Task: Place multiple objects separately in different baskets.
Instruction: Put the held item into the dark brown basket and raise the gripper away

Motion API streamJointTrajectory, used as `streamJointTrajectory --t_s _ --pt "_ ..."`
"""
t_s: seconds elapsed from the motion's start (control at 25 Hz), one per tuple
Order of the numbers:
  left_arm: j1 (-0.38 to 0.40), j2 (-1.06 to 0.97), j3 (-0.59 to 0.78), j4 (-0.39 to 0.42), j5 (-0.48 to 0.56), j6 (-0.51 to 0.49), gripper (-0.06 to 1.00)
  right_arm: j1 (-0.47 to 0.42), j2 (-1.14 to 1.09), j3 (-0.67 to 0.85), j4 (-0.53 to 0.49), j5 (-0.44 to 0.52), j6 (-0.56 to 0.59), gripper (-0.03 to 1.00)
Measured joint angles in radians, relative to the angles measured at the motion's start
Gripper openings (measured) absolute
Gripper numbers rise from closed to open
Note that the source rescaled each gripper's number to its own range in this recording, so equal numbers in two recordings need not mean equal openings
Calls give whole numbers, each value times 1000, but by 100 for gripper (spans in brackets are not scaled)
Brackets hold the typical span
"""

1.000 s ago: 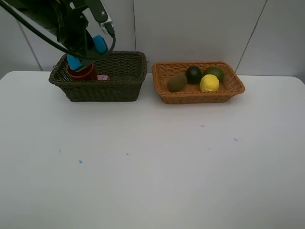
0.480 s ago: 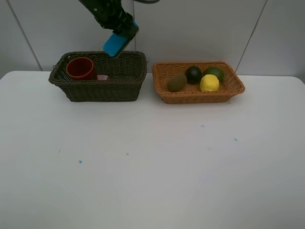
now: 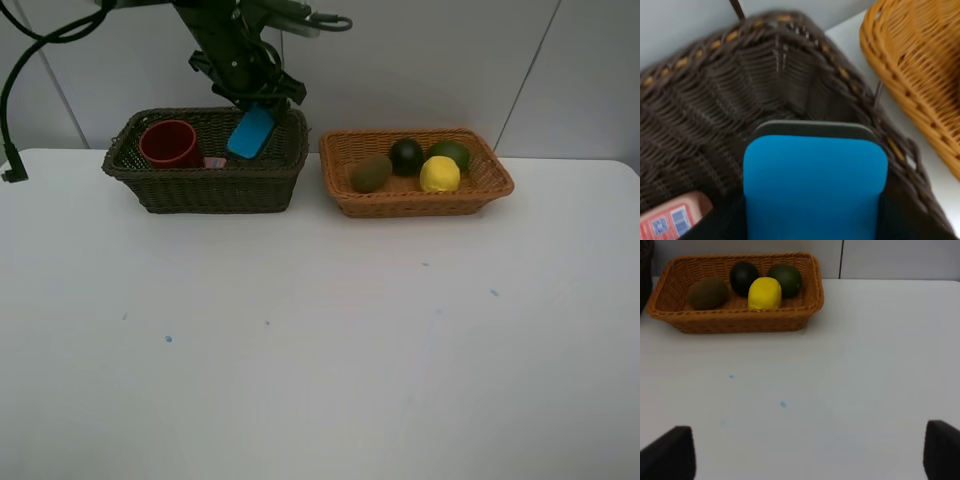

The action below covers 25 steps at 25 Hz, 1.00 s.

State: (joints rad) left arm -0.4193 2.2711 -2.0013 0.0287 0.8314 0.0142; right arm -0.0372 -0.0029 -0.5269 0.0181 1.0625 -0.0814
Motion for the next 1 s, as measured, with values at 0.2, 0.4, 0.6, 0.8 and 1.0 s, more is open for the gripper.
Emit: streamJointTrajectory --t_s 0.2,0.4,0.6,0.8,1.0 --pt "0 28 -4 43 -5 -30 62 0 0 0 0 0 0 100" --pt "0 48 -5 58 -48 -53 62 0 0 0 0 0 0 100" --pt "0 69 -6 58 -62 -56 62 0 0 0 0 0 0 100" --pt "0 90 -6 58 -59 -56 62 0 0 0 0 0 0 100" --pt "0 91 -6 58 -59 -56 62 0 0 0 0 0 0 100"
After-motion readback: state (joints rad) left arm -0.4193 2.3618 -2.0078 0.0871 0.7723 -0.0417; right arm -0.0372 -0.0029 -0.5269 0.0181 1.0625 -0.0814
